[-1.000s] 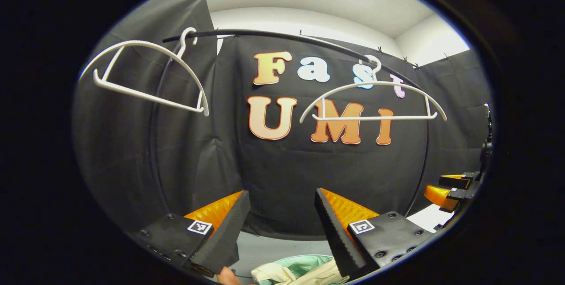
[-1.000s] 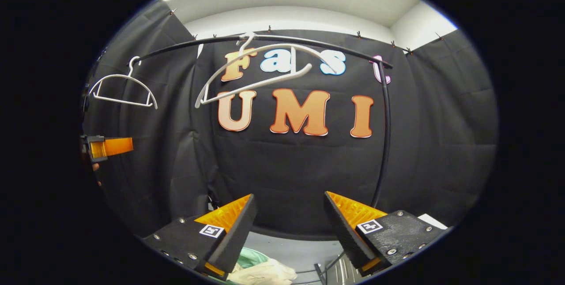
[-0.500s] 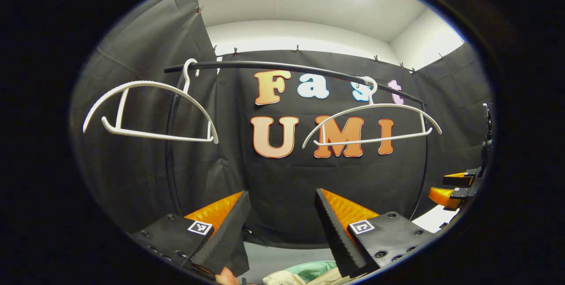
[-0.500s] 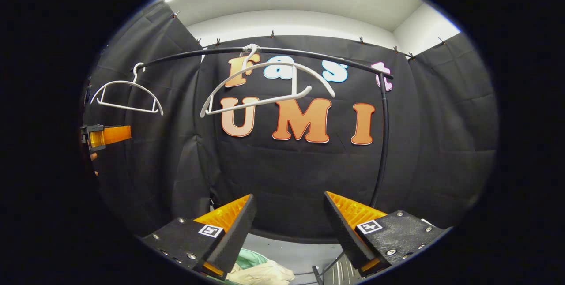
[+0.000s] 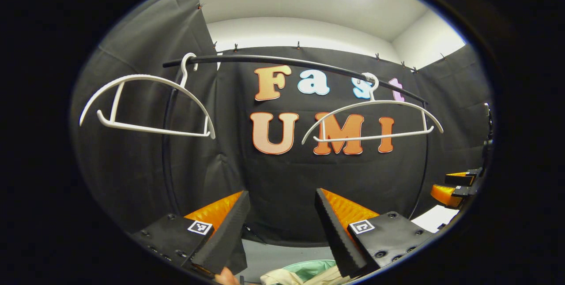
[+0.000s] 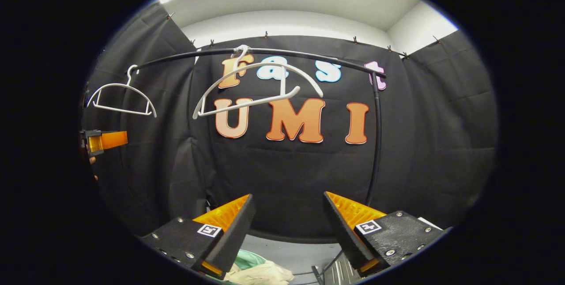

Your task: Grasp the clothes on the hanger with both hands and then place them into the laundry hamper below.

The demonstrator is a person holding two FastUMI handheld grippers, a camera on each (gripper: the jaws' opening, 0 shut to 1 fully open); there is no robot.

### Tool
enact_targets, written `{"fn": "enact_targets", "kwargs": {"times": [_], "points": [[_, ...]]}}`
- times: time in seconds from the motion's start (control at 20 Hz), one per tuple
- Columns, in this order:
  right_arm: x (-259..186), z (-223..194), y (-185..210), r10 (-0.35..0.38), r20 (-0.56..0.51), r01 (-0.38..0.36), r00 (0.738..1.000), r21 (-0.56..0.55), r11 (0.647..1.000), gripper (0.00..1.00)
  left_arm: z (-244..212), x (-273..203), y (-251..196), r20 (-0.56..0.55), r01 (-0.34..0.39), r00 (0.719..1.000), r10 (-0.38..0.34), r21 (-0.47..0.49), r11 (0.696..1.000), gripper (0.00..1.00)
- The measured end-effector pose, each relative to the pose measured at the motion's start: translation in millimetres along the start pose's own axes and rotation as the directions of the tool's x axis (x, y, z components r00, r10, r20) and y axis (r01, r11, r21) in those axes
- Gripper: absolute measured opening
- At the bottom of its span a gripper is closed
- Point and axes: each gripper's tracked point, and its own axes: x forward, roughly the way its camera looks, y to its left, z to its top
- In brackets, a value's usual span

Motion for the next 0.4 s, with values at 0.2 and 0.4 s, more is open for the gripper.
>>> {"fn": "enact_targets", "kwargs": {"times": [0.2,0.4], "points": [[-3.1,-1.9,-1.4,-0.002,-0.001,0.002,1.0,0.002,1.0,1.0,-3.6,0.6,-0.8,-0.009,0.003,1.0,-0.003,-0.013,1.0,0.94],[4.4,-5.4,-1.9,-0.004,-0.005,0.004,1.0,-0.004,1.0,0.95,-8.4,5.7,-5.7,-0.024,0.001,1.0,-0.001,-0.016,1.0,0.98]]}}
